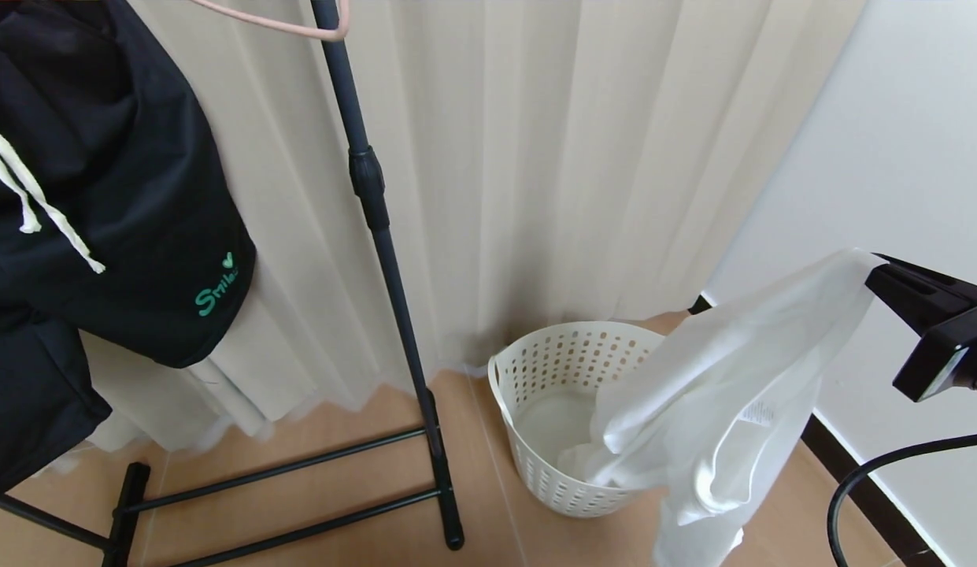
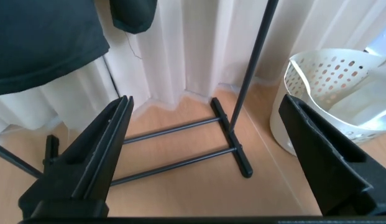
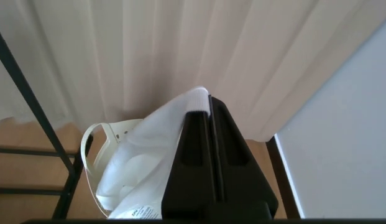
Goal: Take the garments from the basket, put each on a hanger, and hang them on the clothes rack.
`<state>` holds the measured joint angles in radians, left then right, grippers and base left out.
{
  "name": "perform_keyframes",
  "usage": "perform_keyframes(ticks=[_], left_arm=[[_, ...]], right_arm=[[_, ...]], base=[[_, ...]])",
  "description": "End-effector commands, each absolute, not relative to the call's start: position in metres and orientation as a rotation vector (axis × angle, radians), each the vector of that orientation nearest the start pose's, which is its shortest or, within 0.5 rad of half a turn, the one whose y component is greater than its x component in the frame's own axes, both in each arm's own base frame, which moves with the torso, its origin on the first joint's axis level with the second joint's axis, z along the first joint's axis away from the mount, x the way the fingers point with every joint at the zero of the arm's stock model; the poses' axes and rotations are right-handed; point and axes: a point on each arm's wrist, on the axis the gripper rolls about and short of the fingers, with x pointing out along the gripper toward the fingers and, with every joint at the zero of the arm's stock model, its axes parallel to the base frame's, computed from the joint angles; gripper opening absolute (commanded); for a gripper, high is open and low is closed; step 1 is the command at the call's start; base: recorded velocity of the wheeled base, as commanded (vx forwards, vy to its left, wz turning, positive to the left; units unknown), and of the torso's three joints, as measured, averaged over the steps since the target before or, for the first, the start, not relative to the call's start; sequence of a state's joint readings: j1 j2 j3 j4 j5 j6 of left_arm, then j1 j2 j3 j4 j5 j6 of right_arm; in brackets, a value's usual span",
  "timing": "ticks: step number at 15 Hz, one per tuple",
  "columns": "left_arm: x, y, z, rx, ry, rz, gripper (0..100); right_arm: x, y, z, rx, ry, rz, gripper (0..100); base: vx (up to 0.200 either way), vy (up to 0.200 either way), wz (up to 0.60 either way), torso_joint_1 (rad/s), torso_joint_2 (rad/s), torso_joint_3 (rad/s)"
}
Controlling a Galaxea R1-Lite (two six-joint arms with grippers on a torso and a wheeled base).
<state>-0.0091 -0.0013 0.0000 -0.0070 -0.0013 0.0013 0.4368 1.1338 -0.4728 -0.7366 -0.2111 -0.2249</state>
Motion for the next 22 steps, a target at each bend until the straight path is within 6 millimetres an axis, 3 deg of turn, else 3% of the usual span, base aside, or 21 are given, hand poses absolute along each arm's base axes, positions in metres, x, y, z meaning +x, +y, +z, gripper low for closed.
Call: perform_keyframes(ticks=[1, 11, 22], left_arm=[[-0.0228, 0.0002, 0.0763, 0.001, -0.008, -0.009, 100], [-0.0228, 0.0002, 0.0763, 0.001, -0.008, -0.009, 100], [-0.0228, 0.0002, 0.0763, 0.000, -0.008, -0.008, 100]], right_arm=[[0.1466, 0.0633, 0.2310, -0.201, -0.094, 0.217, 0], [0.1468, 0.0634, 0.2292, -0.205, -0.083, 0.218, 0], [0.1465, 0.0632, 0.2295, -0.204, -0.085, 0.218, 0]], base=[[0.000, 0.000, 0.00, -0.002, -0.22, -0.017], [0.000, 0.000, 0.00, 0.053, -0.42, -0.168], [0.000, 0.000, 0.00, 0.156, -0.50, -0.326]])
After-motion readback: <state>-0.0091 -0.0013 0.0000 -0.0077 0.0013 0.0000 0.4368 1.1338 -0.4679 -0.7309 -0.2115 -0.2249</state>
